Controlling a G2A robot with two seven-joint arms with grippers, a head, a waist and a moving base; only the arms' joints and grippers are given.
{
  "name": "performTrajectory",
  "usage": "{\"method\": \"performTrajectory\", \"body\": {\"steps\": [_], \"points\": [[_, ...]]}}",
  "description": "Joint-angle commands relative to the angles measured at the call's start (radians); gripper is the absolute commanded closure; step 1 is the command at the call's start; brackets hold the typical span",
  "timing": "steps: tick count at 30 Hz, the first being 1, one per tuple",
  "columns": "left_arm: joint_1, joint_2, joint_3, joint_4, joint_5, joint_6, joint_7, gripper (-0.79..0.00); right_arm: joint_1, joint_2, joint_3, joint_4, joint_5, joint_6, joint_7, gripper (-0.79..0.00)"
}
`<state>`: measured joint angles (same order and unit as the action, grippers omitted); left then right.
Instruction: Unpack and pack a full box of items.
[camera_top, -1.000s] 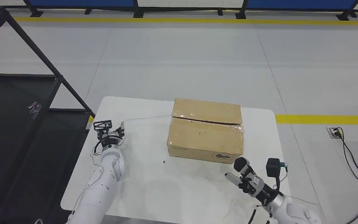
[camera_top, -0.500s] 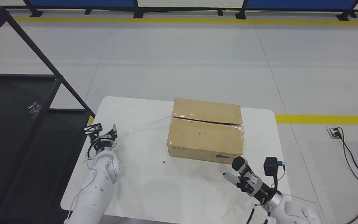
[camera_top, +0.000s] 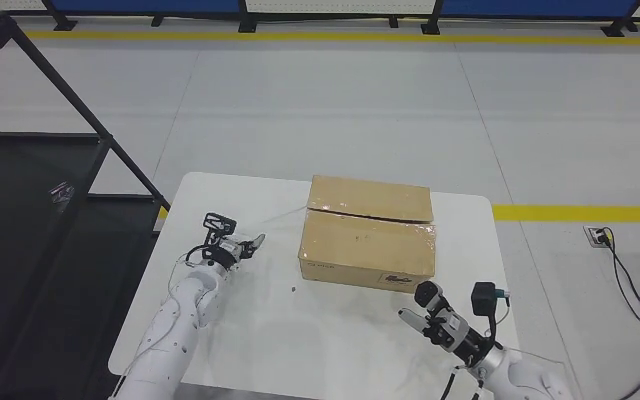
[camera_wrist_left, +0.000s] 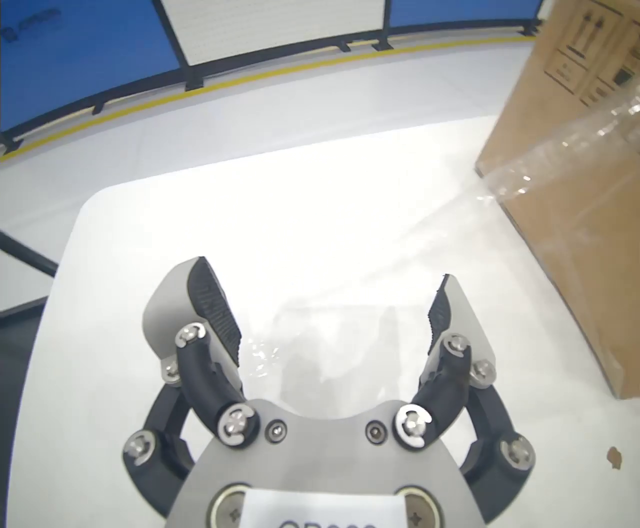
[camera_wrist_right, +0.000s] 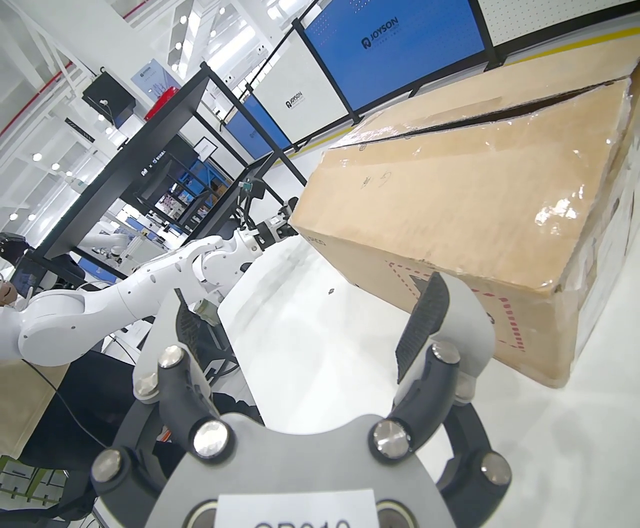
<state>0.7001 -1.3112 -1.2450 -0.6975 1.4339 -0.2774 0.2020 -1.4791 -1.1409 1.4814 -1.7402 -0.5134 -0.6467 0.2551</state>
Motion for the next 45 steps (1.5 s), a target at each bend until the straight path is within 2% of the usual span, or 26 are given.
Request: {"method": "performTrajectory", "body": {"steps": [1, 3, 6, 12, 22, 33, 45], "points": [[-0.017, -0.004, 0.022, 0.006, 0.03, 0.004, -0.019, -0.785, -0.007, 0.001, 0.005, -0.002, 0.001, 0.0, -0.004, -0.785], [-0.036, -0.01, 0.039, 0.018, 0.047, 0.034, -0.032, -0.785, -0.013, 0.002, 0.009, -0.004, 0.0, 0.0, -0.01, -0.785], [-0.067, -0.028, 0.069, 0.05, 0.063, 0.138, -0.053, -0.785, -0.023, 0.003, 0.014, -0.007, 0.0, 0.001, -0.017, -0.785], [-0.139, -0.067, 0.119, 0.144, 0.039, 0.211, -0.05, -0.785, -0.035, 0.004, 0.022, -0.01, 0.004, 0.001, -0.025, -0.785], [-0.198, -0.109, 0.111, 0.242, -0.075, 0.365, 0.059, -0.785, -0.036, 0.006, 0.02, -0.005, 0.006, 0.006, -0.033, -0.785], [-0.177, -0.119, 0.077, 0.244, -0.143, 0.473, 0.18, -0.785, -0.004, 0.006, 0.003, 0.007, 0.011, 0.006, -0.018, -0.785], [-0.148, -0.104, 0.018, 0.234, -0.193, 0.525, 0.198, -0.785, 0.009, 0.009, -0.003, 0.021, 0.016, -0.004, -0.014, -0.785]]}}
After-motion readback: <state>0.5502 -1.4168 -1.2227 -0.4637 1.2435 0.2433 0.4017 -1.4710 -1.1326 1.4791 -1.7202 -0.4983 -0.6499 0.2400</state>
